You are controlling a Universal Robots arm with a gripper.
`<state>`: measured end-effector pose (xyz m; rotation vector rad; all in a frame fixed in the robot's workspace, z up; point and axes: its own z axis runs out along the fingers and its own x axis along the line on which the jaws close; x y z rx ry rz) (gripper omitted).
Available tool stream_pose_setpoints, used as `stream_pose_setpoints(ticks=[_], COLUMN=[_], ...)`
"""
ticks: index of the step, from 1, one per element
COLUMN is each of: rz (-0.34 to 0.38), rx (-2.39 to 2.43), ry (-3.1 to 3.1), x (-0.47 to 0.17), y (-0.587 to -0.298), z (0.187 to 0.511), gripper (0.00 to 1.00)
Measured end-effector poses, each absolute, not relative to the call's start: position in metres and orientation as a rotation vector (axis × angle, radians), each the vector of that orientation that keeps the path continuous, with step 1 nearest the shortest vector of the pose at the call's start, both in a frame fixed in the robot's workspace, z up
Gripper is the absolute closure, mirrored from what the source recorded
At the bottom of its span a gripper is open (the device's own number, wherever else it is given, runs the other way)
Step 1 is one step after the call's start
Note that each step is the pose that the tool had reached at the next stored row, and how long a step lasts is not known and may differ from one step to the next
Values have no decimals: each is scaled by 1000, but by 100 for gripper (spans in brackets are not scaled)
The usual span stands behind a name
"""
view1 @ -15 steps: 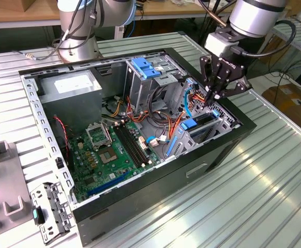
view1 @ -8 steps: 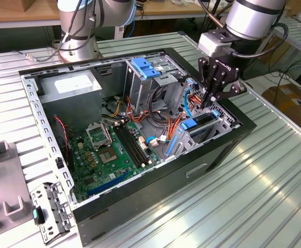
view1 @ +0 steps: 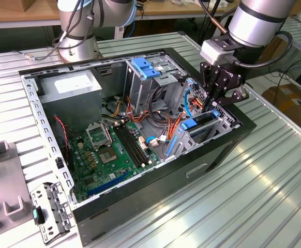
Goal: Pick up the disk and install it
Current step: 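Insert the first disk wire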
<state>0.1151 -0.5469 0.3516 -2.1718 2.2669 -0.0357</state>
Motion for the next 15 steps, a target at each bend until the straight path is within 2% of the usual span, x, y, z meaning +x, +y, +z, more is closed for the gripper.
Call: stream_pose_setpoints(ticks=[15], rz=[-36], rx=[-2165], ry=[2272], x=[114], y=[-553], z=[349], gripper=[83])
